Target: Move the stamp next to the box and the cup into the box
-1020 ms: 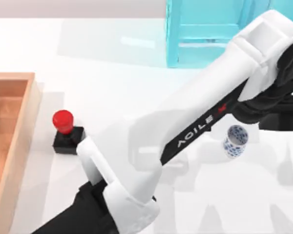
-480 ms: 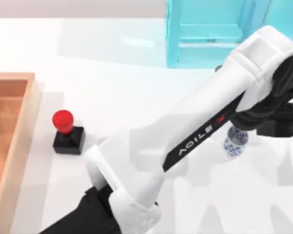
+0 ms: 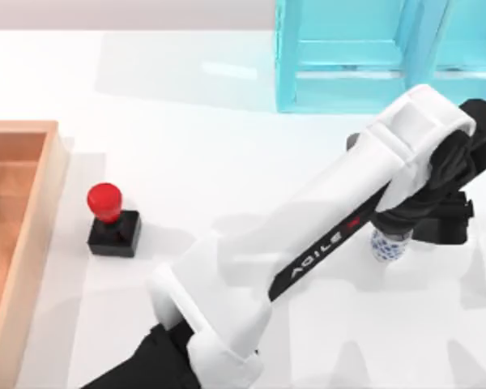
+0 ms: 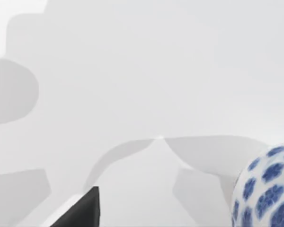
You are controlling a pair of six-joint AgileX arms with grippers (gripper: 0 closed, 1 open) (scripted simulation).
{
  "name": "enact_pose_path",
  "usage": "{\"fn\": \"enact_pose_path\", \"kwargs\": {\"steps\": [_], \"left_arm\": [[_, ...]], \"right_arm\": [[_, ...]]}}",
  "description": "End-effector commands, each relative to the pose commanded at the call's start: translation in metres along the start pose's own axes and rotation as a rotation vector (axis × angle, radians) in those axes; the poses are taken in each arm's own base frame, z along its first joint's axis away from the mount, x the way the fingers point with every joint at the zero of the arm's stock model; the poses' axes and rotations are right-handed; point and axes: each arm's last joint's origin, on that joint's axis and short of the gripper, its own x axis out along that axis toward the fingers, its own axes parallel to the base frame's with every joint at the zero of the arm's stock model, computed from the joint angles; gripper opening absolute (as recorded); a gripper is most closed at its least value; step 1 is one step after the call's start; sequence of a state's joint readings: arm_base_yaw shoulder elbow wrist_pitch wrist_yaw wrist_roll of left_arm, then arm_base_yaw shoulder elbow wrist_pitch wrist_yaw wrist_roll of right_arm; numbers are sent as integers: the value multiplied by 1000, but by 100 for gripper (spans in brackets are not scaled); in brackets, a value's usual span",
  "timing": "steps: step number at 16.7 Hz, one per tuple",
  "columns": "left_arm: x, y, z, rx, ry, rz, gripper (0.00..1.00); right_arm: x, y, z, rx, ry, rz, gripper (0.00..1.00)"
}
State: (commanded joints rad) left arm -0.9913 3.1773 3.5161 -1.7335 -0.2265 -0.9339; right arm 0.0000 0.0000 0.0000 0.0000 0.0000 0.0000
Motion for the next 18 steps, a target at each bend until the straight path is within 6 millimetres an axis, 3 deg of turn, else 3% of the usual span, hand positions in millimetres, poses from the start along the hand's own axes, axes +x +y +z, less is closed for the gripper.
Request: {"fn": "enact_pose_path", "kwargs": {"steps": [2,15,18], "left_arm": [[0,0,0,0,0,0,100],[0,0,0,0,0,0,2],[0,0,0,0,0,0,0]], "right_arm": [[0,0,0,0,0,0,100],[0,0,0,0,0,0,100],[0,0,0,0,0,0,100]]}}
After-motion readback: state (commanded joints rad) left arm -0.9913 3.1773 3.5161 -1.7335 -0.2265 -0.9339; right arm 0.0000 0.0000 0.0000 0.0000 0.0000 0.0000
